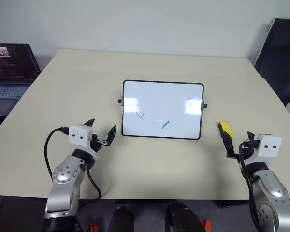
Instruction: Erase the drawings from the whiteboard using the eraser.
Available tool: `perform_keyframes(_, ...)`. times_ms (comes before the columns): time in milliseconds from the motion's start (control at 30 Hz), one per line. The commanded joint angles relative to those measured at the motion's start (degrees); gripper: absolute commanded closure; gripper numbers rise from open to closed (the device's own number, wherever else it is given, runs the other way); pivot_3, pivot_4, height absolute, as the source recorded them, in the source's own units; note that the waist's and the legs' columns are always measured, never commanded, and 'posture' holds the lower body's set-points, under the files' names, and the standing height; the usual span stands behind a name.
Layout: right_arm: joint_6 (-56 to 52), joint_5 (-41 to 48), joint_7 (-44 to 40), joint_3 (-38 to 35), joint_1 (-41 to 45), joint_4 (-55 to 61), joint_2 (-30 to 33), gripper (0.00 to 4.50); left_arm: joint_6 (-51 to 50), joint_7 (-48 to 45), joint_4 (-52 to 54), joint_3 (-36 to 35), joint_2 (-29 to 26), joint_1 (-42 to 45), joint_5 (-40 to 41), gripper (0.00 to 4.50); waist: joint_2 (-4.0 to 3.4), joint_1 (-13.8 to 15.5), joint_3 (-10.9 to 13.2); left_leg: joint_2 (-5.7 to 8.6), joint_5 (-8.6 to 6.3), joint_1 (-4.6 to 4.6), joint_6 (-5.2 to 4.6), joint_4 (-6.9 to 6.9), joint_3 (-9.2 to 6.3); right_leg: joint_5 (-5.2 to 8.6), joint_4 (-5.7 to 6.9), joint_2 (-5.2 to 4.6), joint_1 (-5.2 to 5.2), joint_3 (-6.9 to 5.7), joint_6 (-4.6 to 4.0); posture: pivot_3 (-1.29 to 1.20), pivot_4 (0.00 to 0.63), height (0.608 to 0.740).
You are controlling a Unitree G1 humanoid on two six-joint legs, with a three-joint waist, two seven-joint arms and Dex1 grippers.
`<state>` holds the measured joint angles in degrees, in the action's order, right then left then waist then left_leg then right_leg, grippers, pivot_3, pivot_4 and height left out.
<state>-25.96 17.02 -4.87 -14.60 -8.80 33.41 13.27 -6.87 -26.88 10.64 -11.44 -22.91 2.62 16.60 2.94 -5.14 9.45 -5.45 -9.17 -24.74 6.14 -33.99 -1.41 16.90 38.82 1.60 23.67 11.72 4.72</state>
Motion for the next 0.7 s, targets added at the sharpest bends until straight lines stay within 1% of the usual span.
perform_keyframes(33,-2.39,0.61,0.62,-0.36,2.29,3.3,0.76,0.02,0.5,-8.94,2.21,-0.05,-4.15,4.15,5.27,0.0,-0.01,-0.02,0.01,0.01,0.0,0.0,0.0,-0.02,0.01,0.0,0.0,0.0,0.0,0.01,0.0,0.0,0.15,0.74)
perform_keyframes(100,-5.81,-0.98,1.99,0.77,3.24,3.61,1.31,0.02,0.21,-13.67,1.45,1.49,-6.16,6.4,6.71,0.0,-0.02,-0.03,0.01,0.01,0.0,0.01,0.0,-0.04,0.0,0.0,0.0,-0.01,-0.03,0.01,0.0,0.0,0.15,0.74)
perform_keyframes(200,-14.95,1.44,3.59,-0.68,6.7,4.42,2.03,0.02,-5.31,-20.05,2.29,5.28,-7.95,12.58,11.07,0.0,-0.04,-0.01,0.02,0.02,0.0,-0.01,0.0,-0.03,0.01,0.0,-0.03,-0.03,-0.04,0.01,0.0,0.0,0.15,0.74)
perform_keyframes(233,-16.69,1.22,4.76,0.54,7.46,5.38,1.09,0.02,-5.74,-22.22,1.24,4.88,-8.94,13.38,12.16,0.0,-0.04,0.0,0.03,0.02,0.0,-0.02,-0.01,-0.03,0.01,0.0,-0.03,-0.03,-0.04,-0.01,0.0,0.0,0.15,0.74)
perform_keyframes(300,-22.26,0.68,6.26,0.47,9.51,5.81,1.36,0.02,-5.56,-27.36,-0.95,8.11,-10.6,16.68,10.94,0.0,-0.07,-0.01,0.03,0.01,0.0,-0.02,-0.01,-0.01,0.0,0.0,-0.02,-0.02,-0.03,-0.03,0.0,0.0,0.15,0.74)
perform_keyframes(367,-25.46,2.46,5.89,-1.85,12.59,4.77,1.58,0.02,-7.58,-30.9,-2.03,13.01,-10.18,22.55,10.2,0.0,-0.12,0.0,0.07,0.0,0.0,-0.02,-0.01,0.03,-0.02,0.04,0.01,-0.01,-0.01,-0.07,-0.03,0.0,0.15,0.74)
perform_keyframes(433,-28.23,3.0,6.11,-2.22,15.32,3.36,1.32,0.02,-9.53,-34.1,-3.47,15.84,-9.56,27.39,10.65,0.0,-0.12,0.01,0.1,0.02,0.0,-0.08,-0.01,0.01,-0.02,0.06,0.01,-0.01,-0.01,-0.08,0.0,0.0,0.15,0.74)
perform_keyframes(567,-29.76,2.48,4.79,-2.36,19.59,-2.99,3.15,0.02,-11.24,-40.22,-6.12,19.89,-9.4,32.93,10.43,0.0,-0.17,-0.01,0.1,0.03,0.01,-0.08,-0.02,0.01,-0.04,0.06,0.01,-0.02,-0.04,-0.1,0.02,0.0,0.15,0.74)
perform_keyframes(700,-28.23,0.87,2.87,-1.33,23.43,-10.81,6.13,0.02,-10.95,-42.59,-7.82,21.52,-8.31,36.54,9.57,0.0,-0.37,-0.34,0.23,0.03,-0.01,-0.09,-0.04,0.06,-0.04,0.02,0.05,-0.01,-0.02,-0.1,0.2,0.0,0.15,0.74)
